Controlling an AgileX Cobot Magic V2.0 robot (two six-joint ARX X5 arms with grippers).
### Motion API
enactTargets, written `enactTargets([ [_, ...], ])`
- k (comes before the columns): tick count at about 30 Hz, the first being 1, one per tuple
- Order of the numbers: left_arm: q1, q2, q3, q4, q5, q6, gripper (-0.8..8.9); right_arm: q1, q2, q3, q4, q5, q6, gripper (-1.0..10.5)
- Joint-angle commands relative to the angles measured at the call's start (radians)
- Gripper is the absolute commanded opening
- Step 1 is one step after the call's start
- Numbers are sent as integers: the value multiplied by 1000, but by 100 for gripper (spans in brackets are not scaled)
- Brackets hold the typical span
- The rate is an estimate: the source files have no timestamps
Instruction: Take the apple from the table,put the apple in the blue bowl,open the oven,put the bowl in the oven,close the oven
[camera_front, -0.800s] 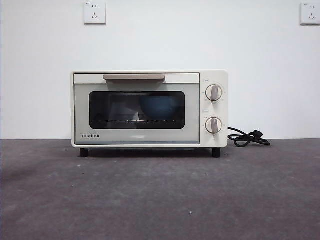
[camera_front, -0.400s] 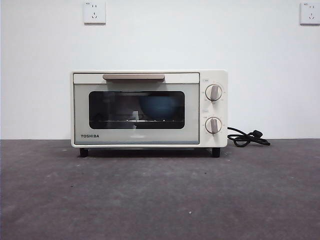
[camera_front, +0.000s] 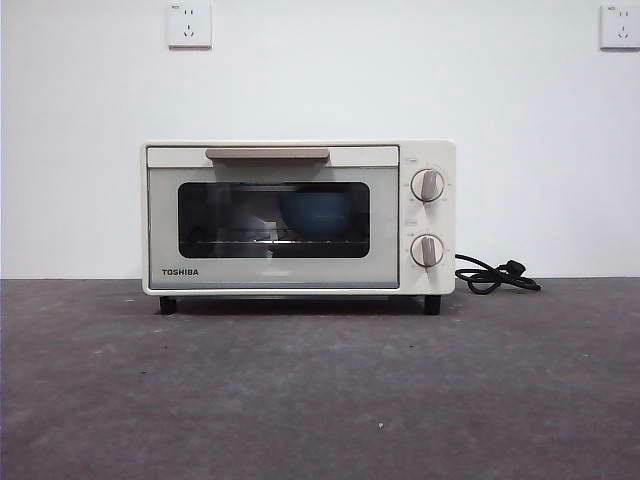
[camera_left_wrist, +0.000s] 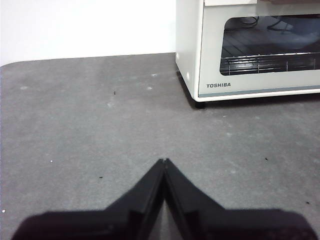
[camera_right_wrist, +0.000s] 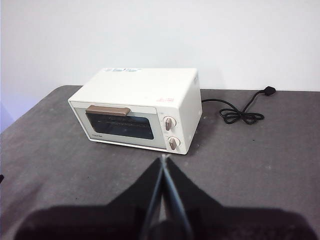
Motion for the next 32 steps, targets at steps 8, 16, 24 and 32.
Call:
enactTargets([
  [8, 2, 14, -11, 8, -2, -13, -3, 0, -3, -4, -24, 5, 5, 2],
  [16, 2, 16, -11, 8, -2, -13, -4, 0, -3, -4, -24, 5, 5, 2],
  [24, 2, 16, -11, 8, -2, -13, -4, -185, -9, -50, -24, 65, -171, 1],
  [32, 2, 16, -11, 8, -2, -13, -4, -549, -135, -504, 409, -193, -344, 1],
])
